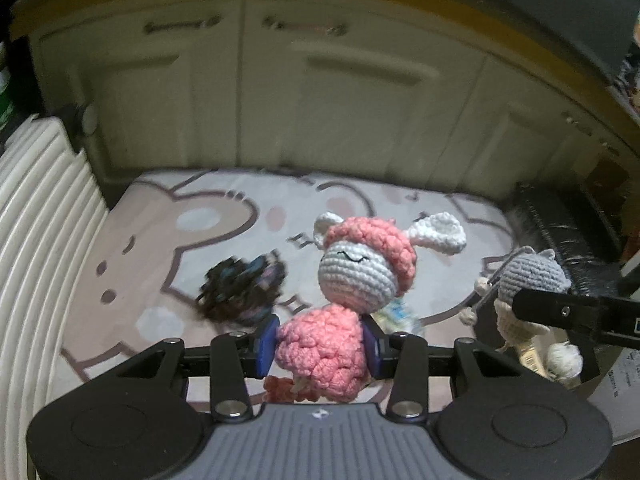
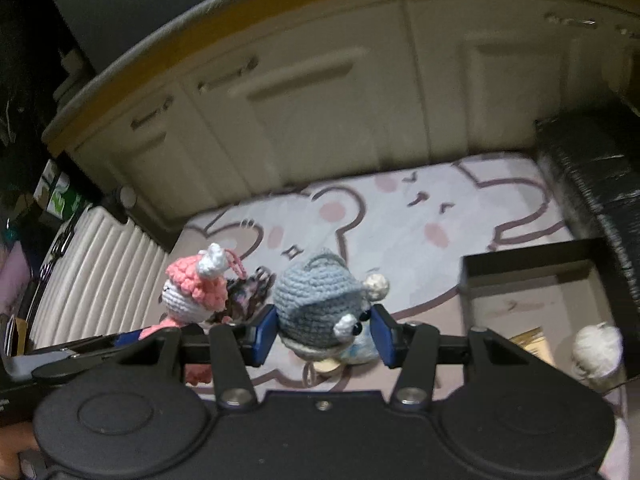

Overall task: Organize objects
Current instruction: 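Carry the bunny with the left tool while the right tool carries the grey mouse to the box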

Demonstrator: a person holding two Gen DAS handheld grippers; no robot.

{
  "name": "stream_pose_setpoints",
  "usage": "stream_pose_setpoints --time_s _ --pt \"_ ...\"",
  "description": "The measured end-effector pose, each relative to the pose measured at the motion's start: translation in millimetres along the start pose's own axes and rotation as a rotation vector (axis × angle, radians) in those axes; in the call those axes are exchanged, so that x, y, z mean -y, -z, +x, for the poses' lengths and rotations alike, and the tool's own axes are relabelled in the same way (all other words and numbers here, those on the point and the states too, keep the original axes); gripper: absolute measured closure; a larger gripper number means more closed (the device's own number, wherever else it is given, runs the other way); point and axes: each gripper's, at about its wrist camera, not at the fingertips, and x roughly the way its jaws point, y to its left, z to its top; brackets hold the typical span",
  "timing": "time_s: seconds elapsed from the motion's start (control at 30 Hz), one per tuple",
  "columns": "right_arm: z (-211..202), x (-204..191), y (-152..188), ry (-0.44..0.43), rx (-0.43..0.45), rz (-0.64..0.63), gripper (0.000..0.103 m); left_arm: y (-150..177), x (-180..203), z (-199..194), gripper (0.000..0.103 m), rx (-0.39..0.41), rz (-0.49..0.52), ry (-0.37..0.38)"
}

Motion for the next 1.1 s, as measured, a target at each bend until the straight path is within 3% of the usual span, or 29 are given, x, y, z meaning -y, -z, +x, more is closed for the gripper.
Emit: stream_pose_setpoints --time_s 0.33,0.6,0.8,1.1 --pt "-38.9 54.6 -5.2 0.072 0.098 0.055 0.052 -13.1 62.5 -5.4 0.059 0.059 0.035 0.097" --pt "-51.3 99.3 -2.6 0.124 0.124 0.117 0.052 -18.3 114.9 0.1 0.059 0.081 0.067 0.184" --pt "-52.2 133.7 2.7 0.170 0.120 0.166 0.052 -18.2 146.7 15.9 0.059 0.046 0.039 0.265" --pt "-38.4 171.6 9.3 0.228 0.078 0.213 0.052 -5.7 178.3 58.4 0.059 -0.081 -0.102 0.340"
